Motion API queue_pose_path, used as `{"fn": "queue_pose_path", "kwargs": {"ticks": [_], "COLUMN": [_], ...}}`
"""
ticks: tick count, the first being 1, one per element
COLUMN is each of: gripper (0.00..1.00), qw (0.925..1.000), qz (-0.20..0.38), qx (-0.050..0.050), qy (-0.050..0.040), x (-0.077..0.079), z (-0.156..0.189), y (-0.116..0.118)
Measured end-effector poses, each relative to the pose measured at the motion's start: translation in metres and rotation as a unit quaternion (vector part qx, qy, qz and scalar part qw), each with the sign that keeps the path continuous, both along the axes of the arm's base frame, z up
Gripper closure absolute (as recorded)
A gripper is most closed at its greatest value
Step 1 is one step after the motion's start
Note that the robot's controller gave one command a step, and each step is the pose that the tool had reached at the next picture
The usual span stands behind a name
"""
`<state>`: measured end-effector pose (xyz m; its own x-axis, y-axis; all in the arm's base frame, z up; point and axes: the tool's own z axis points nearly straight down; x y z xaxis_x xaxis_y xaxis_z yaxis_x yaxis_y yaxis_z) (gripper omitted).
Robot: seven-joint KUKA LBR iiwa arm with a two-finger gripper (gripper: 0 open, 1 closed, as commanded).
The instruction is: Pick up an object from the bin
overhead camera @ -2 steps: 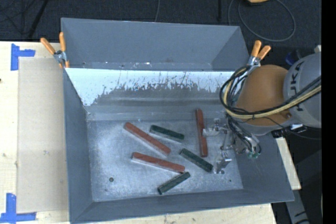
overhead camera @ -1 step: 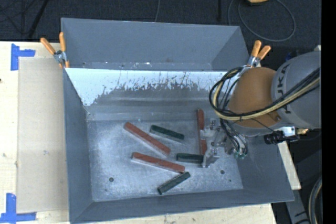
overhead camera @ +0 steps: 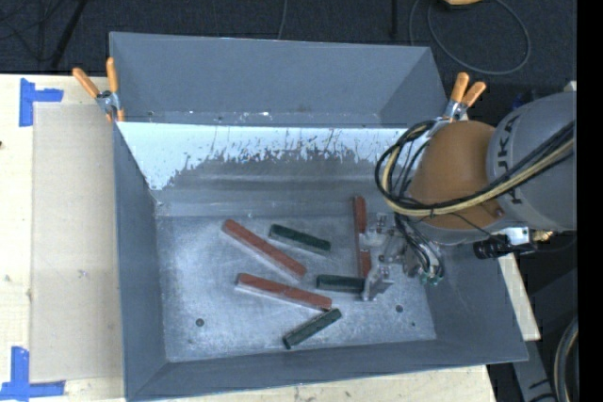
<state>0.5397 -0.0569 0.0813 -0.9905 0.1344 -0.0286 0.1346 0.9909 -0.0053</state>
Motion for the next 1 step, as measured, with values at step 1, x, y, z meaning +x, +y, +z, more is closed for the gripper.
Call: {"fn": "queue_pose_path", "kwargs": {"ticks": [1], "gripper": [1.0], "qw": [0.9999], "qz": [-0.008], "qx": [0.005], "qy": [0.0132], "x": [-0.0289], "z": [0.1406], "y": [-0.0183]}}
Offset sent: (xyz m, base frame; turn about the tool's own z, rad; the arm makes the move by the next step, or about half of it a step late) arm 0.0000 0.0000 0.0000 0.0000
